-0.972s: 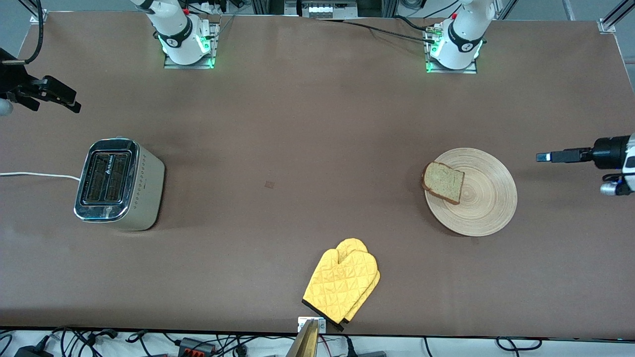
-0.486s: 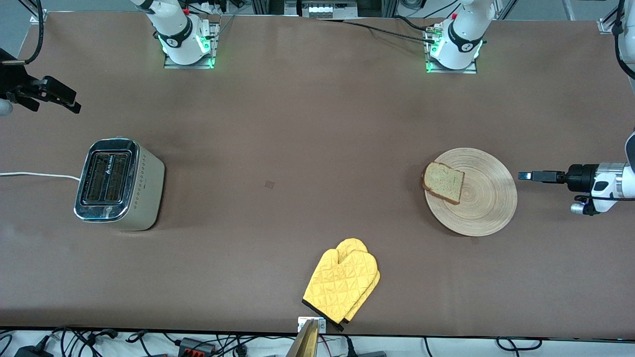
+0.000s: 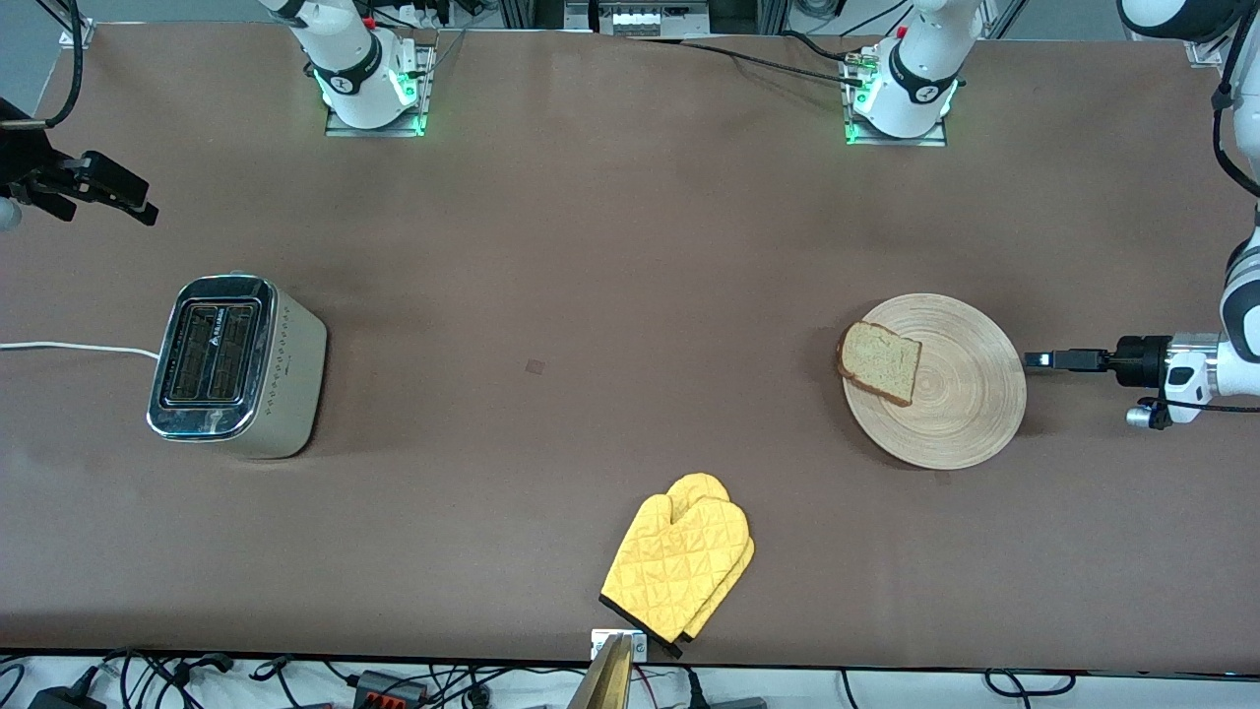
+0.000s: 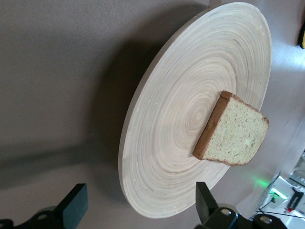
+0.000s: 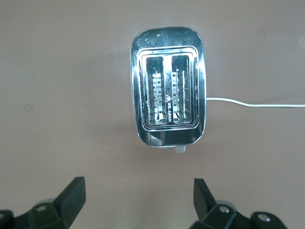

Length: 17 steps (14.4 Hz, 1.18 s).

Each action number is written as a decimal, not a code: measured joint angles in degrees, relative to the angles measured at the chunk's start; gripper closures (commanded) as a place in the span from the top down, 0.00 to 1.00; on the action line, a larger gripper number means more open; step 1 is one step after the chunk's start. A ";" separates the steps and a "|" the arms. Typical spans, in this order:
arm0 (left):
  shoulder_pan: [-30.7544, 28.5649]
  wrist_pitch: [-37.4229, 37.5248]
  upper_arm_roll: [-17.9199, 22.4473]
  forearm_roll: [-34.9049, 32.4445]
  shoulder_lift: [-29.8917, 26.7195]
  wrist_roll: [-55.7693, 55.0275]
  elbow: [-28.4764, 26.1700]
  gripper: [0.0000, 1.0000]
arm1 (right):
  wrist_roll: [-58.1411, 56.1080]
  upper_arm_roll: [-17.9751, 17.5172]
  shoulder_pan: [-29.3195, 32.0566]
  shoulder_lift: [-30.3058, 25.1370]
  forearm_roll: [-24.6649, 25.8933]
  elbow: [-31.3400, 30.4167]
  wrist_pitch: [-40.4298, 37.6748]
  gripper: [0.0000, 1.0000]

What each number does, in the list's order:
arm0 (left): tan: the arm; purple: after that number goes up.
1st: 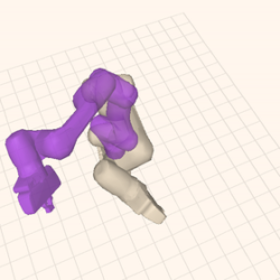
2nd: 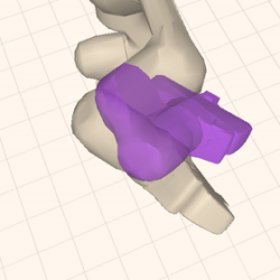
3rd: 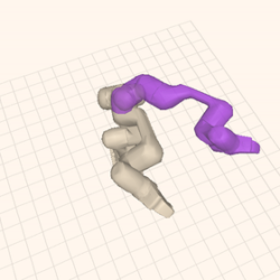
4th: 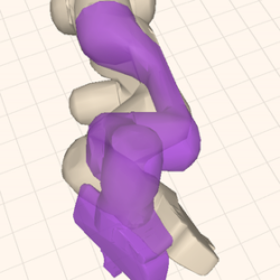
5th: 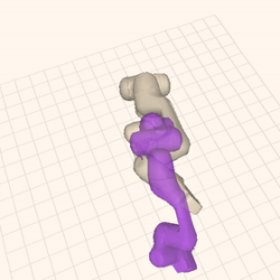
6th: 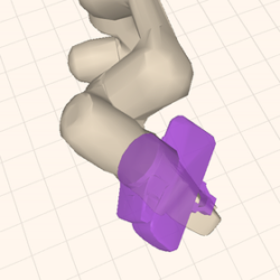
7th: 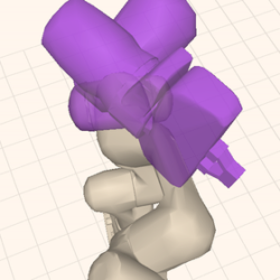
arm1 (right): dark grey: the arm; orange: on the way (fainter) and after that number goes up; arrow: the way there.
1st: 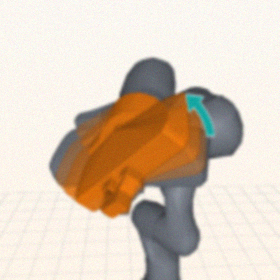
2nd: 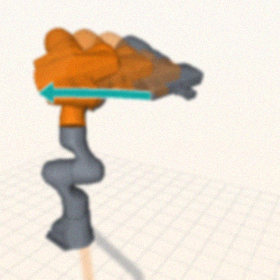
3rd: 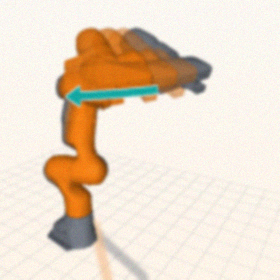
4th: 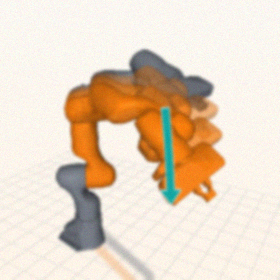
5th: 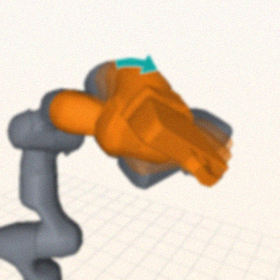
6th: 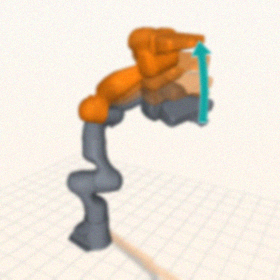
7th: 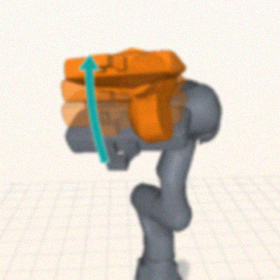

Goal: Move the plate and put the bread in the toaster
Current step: 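Push the plate rim with the left gripper toward the toaster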

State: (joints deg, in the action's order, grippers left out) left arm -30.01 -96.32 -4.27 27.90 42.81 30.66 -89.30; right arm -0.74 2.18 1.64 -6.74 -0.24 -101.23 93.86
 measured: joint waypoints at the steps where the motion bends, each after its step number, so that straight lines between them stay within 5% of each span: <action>1: -0.05 -0.05 0.00 1.38 0.86 0.00 0.00 0.95 | 0.00 0.01 0.00 0.00 0.00 0.00 0.00 1.00; 4: -0.03 -0.22 -0.08 3.80 2.97 0.05 0.01 0.89 | 0.00 0.12 0.01 0.00 0.00 -0.01 0.00 1.00; 7: 0.04 -0.66 -0.18 4.08 3.69 0.06 0.01 0.59 | 0.00 0.13 0.01 0.00 0.00 -0.05 0.00 1.00; 8: 0.07 -0.70 -0.20 4.09 3.68 0.06 0.02 0.59 | 0.00 0.13 0.01 0.00 0.00 -0.06 0.00 1.00; 14: 0.25 -0.72 -0.29 4.09 4.01 0.20 0.02 0.11 | 0.00 0.13 0.01 0.00 0.00 -0.10 0.00 1.00; 17: 0.06 0.13 -0.47 4.72 4.34 1.12 0.08 0.01 | 0.00 0.13 0.01 0.00 0.00 -0.14 0.00 1.00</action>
State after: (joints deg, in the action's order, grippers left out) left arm -29.95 -96.19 -4.74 32.62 47.16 31.78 -89.22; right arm -0.74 2.31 1.65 -6.74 -0.24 -101.38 93.86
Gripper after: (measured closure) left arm 0.846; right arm 0.000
